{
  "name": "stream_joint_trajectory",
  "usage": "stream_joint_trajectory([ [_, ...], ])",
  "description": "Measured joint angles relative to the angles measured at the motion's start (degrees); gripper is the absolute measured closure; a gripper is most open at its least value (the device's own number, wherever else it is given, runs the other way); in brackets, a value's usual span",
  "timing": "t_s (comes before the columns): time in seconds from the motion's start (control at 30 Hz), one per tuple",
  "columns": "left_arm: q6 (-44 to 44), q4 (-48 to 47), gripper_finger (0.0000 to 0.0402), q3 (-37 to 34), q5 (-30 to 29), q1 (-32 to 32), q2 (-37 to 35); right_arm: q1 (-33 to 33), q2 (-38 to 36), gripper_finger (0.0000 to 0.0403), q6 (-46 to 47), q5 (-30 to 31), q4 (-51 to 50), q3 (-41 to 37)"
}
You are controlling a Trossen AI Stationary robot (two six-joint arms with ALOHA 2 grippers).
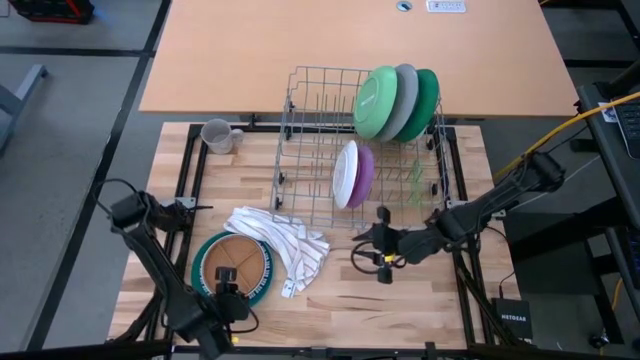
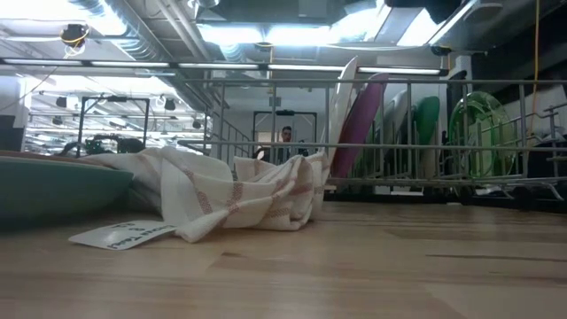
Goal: Sort dishes
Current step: Put the brown plate into the dish rack
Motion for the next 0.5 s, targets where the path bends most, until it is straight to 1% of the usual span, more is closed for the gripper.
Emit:
stream_joint_trajectory([
  [0.07, -1.01, -0.81, 0.0272, 0.0, 0.07, 0.02, 0.15, -0.29, 0.81, 0.0254, 0.0, -0.93, 0.71, 0.0],
  [0.23, -3.46, -1.09, 0.0272, 0.0, 0.96, 0.02, 0.15, -0.39, 1.48, 0.0254, 0.01, -0.95, 0.5, 0.0],
  [0.3, -4.14, -0.65, 0.0272, 0.0, 2.95, 0.02, 0.15, -0.39, 1.48, 0.0254, 0.01, -0.95, 0.53, 0.0],
  [0.43, -4.76, -1.19, 0.0272, 0.0, 9.11, -0.32, 0.15, -0.39, 1.48, 0.0254, 0.01, -0.93, 0.53, 0.0],
  [0.5, -4.11, -1.49, 0.0272, 0.0, 9.59, -0.91, 0.15, -0.39, 1.48, 0.0254, 0.01, -0.95, 0.5, 0.0],
])
